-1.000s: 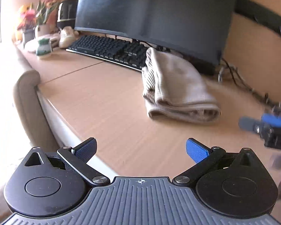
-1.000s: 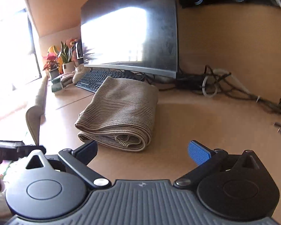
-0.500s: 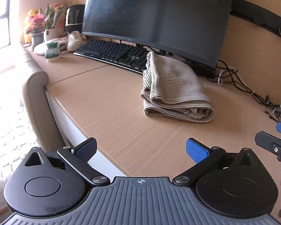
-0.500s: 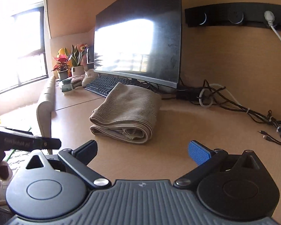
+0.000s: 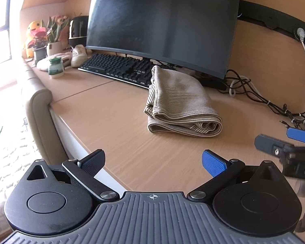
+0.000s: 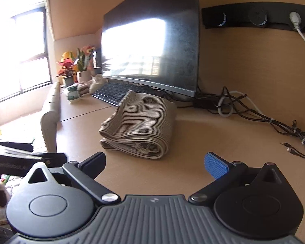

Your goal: Fold clothes

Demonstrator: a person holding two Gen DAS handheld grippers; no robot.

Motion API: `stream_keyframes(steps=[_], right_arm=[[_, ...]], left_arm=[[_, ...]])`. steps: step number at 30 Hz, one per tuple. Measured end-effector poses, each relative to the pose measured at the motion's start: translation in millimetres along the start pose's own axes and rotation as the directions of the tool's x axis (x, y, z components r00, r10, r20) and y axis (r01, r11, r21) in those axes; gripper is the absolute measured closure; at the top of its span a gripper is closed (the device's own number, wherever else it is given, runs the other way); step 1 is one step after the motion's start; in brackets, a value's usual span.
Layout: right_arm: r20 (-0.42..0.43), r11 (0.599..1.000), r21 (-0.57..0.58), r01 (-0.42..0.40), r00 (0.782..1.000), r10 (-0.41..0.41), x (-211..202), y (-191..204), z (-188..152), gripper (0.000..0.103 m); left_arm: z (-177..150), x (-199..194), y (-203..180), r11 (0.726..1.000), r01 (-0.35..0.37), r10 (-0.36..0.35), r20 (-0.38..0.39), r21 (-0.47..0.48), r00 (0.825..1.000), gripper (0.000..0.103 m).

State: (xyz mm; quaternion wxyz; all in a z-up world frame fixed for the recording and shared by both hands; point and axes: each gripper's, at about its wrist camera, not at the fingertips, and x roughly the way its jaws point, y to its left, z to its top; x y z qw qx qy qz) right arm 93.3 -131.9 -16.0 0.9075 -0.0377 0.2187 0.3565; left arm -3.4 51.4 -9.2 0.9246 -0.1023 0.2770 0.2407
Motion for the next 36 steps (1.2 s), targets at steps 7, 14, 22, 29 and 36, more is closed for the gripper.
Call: stream_keyframes(steps=[7, 14, 22, 29, 36], right_arm=[[-0.009, 1.000, 0.007, 0.005, 1.000, -0.005, 1, -1, 2, 0.000], [-0.017, 1.000, 0.000, -0.011, 1.000, 0.011, 1, 3, 2, 0.000], [-0.026, 1.000, 0.001, -0.020, 0.999, 0.020, 2, 7, 1, 0.000], [-0.032, 1.000, -0.003, -0.022, 0.999, 0.022, 3, 11, 1, 0.000], [-0.042, 1.000, -0.003, -0.022, 0.999, 0.022, 4, 12, 0, 0.000]], left_arm=[[-1, -3, 0, 1.000, -0.003, 0.003, 0.005, -0.012, 1.000, 0.000], [-1, -6, -1, 1.000, -0.002, 0.002, 0.008, -0.012, 1.000, 0.000], [-3, -9, 3, 1.000, -0.008, 0.008, 0.002, -0.019, 1.000, 0.000], [-3, -11, 7, 1.000, -0.009, 0.009, 0.001, -0.026, 1.000, 0.000], [-5, -13, 7, 1.000, -0.010, 0.010, -0.006, -0.028, 1.000, 0.000]])
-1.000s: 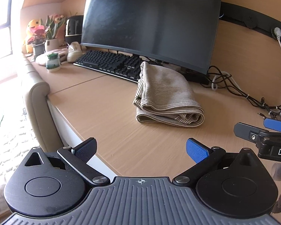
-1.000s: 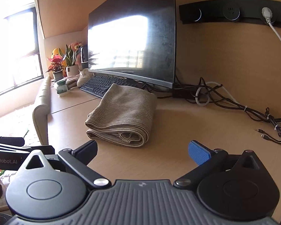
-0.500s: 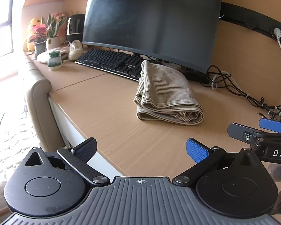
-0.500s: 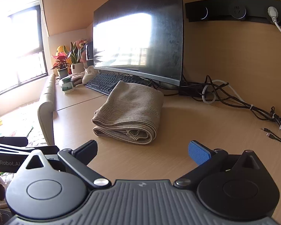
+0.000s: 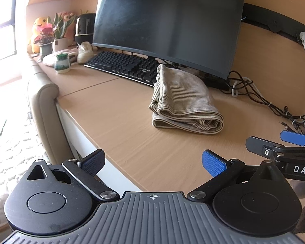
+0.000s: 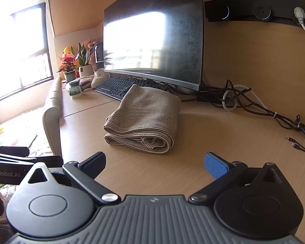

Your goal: Fold clothes

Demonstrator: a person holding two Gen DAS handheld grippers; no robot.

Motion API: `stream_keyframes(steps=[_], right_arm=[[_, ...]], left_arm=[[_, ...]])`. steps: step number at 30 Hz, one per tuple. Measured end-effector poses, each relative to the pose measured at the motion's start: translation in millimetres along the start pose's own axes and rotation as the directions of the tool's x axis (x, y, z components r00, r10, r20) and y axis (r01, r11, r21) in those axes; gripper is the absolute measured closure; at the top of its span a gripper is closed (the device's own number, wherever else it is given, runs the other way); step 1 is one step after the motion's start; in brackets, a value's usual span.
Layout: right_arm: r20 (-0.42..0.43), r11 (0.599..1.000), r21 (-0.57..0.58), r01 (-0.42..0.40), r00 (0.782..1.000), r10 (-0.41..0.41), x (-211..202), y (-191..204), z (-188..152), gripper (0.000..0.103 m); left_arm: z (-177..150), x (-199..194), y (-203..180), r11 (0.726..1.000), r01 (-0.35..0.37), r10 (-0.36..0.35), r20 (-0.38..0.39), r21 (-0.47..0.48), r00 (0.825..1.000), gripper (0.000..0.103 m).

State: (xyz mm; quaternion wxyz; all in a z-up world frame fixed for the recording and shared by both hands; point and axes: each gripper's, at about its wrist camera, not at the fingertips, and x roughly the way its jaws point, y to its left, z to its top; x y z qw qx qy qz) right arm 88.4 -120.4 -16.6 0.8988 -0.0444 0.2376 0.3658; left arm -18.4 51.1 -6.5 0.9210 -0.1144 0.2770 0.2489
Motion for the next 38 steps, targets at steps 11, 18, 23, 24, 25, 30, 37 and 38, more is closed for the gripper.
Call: stream_keyframes(steps=[11, 18, 23, 24, 25, 30, 37, 38], right_arm=[[-0.002, 1.000, 0.001, 0.002, 1.000, -0.002, 0, -3, -1, 0.000], [-0.008, 1.000, 0.012, 0.007, 1.000, -0.007, 2, -11, -3, 0.000], [-0.008, 1.000, 0.013, 0.007, 1.000, -0.007, 2, -13, -4, 0.000], [-0.006, 1.000, 0.014, 0.007, 1.000, -0.007, 2, -13, -4, 0.000], [-0.005, 1.000, 0.014, 0.007, 1.000, -0.007, 2, -13, -4, 0.000], [-0.011, 1.000, 0.017, 0.009, 1.000, -0.008, 3, -14, -5, 0.000], [-0.016, 1.000, 0.009, 0.002, 1.000, -0.002, 4, -13, -5, 0.000], [-0.016, 1.000, 0.008, 0.000, 1.000, 0.000, 4, -13, -5, 0.000]], left_arm=[[0, 0, -1, 1.000, 0.003, -0.003, 0.007, -0.004, 1.000, 0.000], [0, 6, -5, 1.000, 0.019, -0.019, 0.008, 0.001, 1.000, 0.000], [0, 8, -8, 1.000, 0.022, -0.022, 0.002, 0.016, 1.000, 0.000], [0, 8, -9, 1.000, 0.020, -0.020, 0.004, 0.020, 1.000, 0.000], [0, 8, -10, 1.000, 0.017, -0.017, 0.005, 0.025, 1.000, 0.000], [0, 10, -12, 0.999, 0.003, -0.004, 0.011, 0.039, 1.000, 0.000], [1, 10, -10, 0.998, -0.003, 0.001, 0.026, 0.060, 1.000, 0.000], [1, 9, -10, 0.998, -0.003, 0.001, 0.030, 0.062, 1.000, 0.000]])
